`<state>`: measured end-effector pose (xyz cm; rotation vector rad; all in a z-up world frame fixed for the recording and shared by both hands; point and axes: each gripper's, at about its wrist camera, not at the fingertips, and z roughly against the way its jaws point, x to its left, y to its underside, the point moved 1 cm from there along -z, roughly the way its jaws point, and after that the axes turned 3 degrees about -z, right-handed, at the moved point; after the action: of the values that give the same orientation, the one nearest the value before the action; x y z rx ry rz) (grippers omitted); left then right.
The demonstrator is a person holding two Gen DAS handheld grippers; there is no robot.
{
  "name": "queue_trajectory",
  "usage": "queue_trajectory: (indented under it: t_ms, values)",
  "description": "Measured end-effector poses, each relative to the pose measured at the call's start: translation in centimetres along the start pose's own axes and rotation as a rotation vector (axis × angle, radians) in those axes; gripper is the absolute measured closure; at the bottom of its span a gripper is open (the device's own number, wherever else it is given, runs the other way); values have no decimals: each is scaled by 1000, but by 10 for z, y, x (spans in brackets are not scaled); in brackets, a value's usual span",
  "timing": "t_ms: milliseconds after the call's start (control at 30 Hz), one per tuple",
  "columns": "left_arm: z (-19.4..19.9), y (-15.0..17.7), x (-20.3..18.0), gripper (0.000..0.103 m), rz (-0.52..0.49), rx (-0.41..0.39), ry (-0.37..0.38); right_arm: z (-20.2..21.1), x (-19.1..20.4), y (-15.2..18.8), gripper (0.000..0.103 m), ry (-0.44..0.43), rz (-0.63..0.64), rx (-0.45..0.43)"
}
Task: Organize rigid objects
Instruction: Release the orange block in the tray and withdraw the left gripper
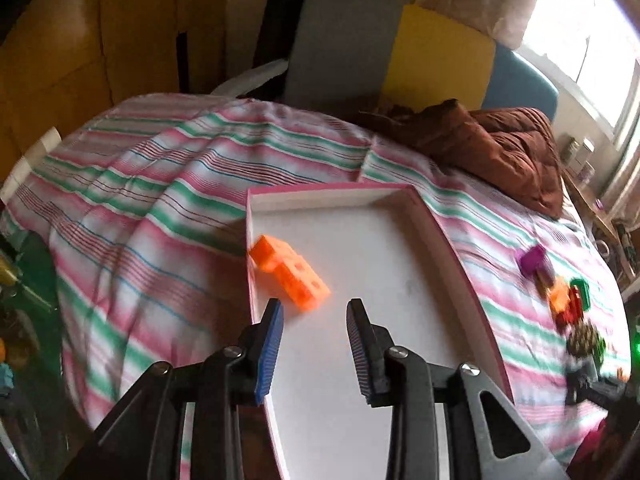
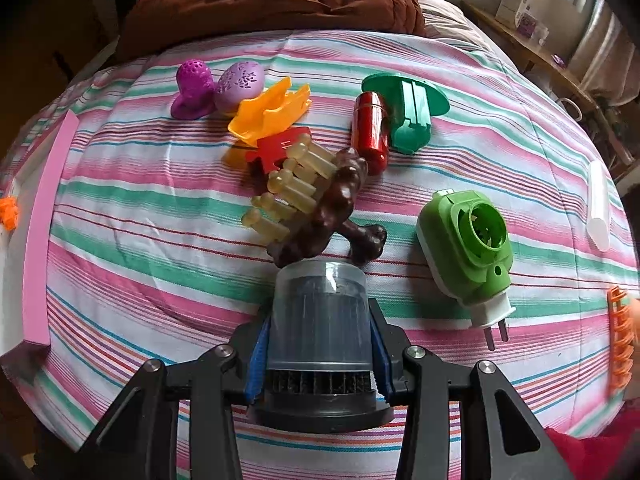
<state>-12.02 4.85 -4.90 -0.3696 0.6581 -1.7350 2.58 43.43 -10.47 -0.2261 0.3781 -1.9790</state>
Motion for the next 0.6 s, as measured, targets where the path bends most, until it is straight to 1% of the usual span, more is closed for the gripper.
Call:
queue_trajectory:
  t_ms: [133,267,500,567,600]
  values:
    - [20,18,-17,71,-62,-22,17,2,6,2,59,1,18,-3]
    - [37,28,-34,71,-111,-36,42,4,14,6,59,-3,44,-3]
    - [49,33,-44,71,-147,-65,49,7,30,10,60,-29,72,19]
    - [52,34,-44,71,-147,-70,50,13,35,16,60,-44,81,25]
    - [53,35,-44,71,-148,-71,53,9,39,18,60,-49,90,26]
